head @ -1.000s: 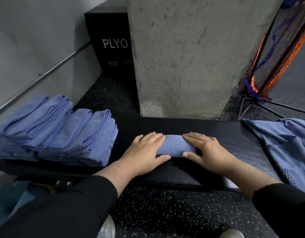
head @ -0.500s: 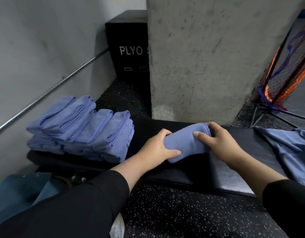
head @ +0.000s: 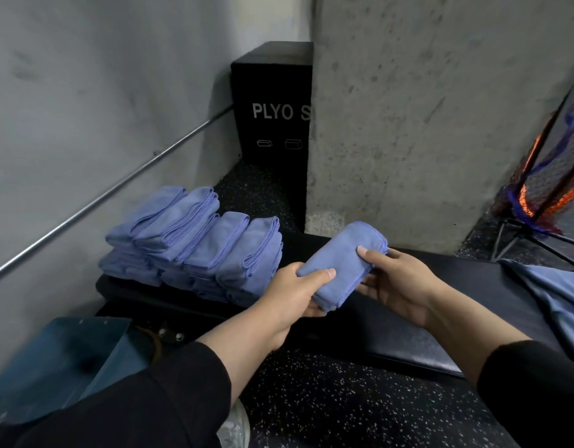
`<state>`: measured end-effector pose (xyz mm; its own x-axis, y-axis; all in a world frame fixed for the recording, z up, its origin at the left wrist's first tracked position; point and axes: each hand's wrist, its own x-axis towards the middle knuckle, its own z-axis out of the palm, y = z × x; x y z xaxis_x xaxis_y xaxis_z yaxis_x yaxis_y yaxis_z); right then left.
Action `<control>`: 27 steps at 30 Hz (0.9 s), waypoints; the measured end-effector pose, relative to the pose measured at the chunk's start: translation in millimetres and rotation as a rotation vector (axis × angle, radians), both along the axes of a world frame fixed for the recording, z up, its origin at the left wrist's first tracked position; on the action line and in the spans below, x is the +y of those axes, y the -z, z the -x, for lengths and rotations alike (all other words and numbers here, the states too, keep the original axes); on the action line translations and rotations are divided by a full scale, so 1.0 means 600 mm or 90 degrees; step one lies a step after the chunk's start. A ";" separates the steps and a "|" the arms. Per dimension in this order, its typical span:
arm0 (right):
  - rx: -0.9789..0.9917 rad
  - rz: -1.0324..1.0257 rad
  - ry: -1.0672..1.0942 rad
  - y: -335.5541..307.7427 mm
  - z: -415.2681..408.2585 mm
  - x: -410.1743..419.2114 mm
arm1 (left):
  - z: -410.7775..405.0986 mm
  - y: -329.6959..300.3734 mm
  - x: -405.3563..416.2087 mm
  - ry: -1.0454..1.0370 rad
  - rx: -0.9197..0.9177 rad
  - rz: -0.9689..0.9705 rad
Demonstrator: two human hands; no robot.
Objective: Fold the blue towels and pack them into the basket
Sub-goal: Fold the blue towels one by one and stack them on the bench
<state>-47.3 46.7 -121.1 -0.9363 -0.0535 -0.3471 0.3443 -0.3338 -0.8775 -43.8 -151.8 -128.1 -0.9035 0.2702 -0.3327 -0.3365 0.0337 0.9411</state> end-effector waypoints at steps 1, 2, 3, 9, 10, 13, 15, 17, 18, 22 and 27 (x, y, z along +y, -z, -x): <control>-0.007 -0.010 0.010 0.005 0.005 -0.008 | -0.001 0.001 -0.007 0.014 -0.008 0.023; -0.016 -0.024 0.018 0.009 0.012 -0.015 | -0.002 0.003 -0.015 0.027 -0.008 0.061; -0.025 -0.040 0.023 0.015 0.019 -0.023 | -0.003 0.005 -0.022 0.034 0.005 0.122; -0.041 -0.157 0.033 0.049 0.070 -0.069 | -0.024 -0.006 -0.059 0.090 0.310 0.703; -0.044 -0.165 0.026 0.056 0.078 -0.077 | -0.028 -0.007 -0.063 0.096 0.350 0.727; -0.054 -0.178 0.007 0.073 0.099 -0.102 | -0.030 -0.006 -0.069 0.156 0.437 0.768; -0.057 -0.197 -0.013 0.086 0.112 -0.117 | -0.027 0.002 -0.073 0.225 0.446 0.794; -0.039 -0.281 -0.029 0.099 0.123 -0.127 | -0.028 0.010 -0.078 0.286 0.420 0.833; -0.014 -0.374 -0.035 0.106 0.129 -0.128 | -0.028 0.015 -0.080 0.311 0.403 0.851; 0.100 -0.648 -0.039 0.117 0.141 -0.127 | -0.027 0.016 -0.082 0.330 0.386 0.893; 0.128 -0.716 -0.056 0.118 0.135 -0.117 | -0.022 0.007 -0.078 0.345 0.395 0.910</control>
